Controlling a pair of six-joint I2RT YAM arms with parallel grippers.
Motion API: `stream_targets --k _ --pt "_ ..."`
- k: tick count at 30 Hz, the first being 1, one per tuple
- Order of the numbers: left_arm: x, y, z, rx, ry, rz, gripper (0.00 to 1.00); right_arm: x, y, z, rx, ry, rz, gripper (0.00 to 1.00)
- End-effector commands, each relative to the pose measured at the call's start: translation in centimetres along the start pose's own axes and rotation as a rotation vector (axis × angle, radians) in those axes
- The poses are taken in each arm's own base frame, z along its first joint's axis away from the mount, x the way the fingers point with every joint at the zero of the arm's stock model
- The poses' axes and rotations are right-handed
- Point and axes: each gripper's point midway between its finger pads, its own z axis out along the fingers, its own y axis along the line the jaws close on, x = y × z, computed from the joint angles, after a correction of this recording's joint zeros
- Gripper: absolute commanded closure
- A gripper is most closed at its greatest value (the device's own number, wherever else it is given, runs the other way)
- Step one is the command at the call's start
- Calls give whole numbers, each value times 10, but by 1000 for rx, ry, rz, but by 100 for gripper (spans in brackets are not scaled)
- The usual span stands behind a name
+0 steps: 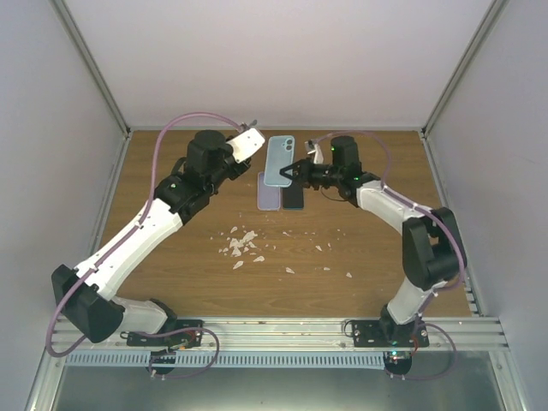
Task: Take the phone out of the phone case
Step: Place the phone case at the center of the board.
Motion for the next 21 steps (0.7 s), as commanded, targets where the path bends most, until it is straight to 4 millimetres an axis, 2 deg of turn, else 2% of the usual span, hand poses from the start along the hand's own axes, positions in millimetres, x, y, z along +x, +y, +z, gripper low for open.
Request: stream_targets --k 1,7,15,21 --pt "-27 51 -22 -112 -108 -99 100 5 7 31 -26 50 -43 99" --pt "-9 71 -22 -133 -76 -154 100 15 -2 70 -24 106 -15 99" --pt "3 74 -21 -130 -56 -177 100 26 -38 113 27 145 75 93" --pt "10 74 -18 -129 -39 -185 100 24 -52 136 16 170 131 91"
